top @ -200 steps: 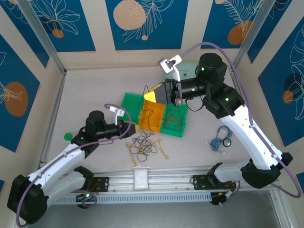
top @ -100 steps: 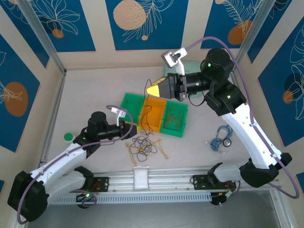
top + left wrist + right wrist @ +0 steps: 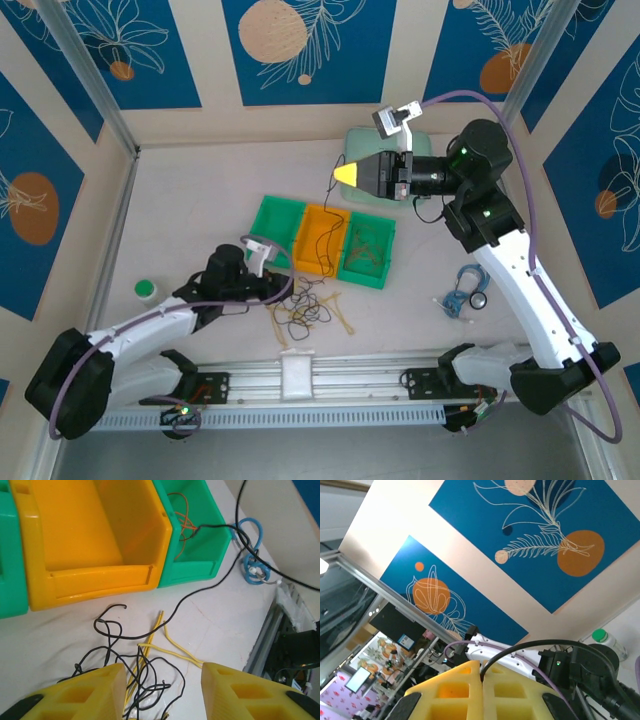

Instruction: Untangle the cables

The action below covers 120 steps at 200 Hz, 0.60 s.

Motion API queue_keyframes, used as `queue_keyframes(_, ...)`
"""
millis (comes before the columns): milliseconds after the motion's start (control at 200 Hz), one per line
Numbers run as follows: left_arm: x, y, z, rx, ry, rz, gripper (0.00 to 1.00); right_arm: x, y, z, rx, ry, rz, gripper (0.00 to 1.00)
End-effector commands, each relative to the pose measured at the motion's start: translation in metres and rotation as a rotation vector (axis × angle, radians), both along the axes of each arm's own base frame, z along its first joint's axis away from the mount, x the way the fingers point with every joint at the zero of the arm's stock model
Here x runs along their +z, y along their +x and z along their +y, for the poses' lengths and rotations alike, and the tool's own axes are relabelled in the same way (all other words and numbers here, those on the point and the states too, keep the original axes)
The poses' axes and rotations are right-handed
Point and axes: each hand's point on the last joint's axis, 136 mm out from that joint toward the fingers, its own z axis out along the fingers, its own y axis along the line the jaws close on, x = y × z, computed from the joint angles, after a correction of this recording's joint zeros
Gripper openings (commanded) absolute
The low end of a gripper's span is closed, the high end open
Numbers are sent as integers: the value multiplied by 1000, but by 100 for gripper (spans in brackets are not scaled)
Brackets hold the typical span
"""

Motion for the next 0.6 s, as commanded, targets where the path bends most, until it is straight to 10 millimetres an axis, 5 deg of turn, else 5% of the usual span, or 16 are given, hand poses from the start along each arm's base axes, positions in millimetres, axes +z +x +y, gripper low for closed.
queue_keyframes(0, 15, 13, -14, -13, 7, -72, 42, 7, -5, -10, -17, 33, -7, 0)
queue_keyframes(315, 4, 19, -53, -81, 19, -63, 42, -2, -1, -23, -54, 37, 22, 0)
queue_keyframes(595, -46, 21, -55, -69, 102, 48, 37, 4, -4, -34, -71, 44, 7, 0)
